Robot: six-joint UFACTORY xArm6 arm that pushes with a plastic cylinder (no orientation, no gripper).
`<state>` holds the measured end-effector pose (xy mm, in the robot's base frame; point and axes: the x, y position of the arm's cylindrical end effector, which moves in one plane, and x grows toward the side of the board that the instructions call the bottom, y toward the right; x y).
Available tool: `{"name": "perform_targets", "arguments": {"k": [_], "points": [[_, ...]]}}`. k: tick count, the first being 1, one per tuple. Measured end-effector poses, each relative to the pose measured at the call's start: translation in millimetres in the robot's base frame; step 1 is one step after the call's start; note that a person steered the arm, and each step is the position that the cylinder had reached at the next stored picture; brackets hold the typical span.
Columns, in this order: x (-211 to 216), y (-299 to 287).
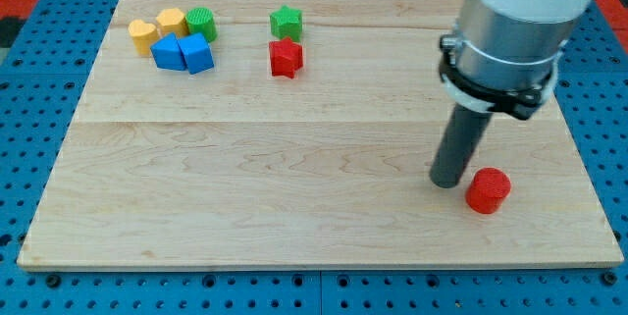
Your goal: Push the red star slightly to right
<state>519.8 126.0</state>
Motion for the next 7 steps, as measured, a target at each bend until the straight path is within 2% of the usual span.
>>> {"name": "perform_targets", "arguments": {"k": [1, 3, 4, 6, 7], "points": [[-27, -25], [-43, -189], [-75, -236], [-147, -240], [-168, -244]]}}
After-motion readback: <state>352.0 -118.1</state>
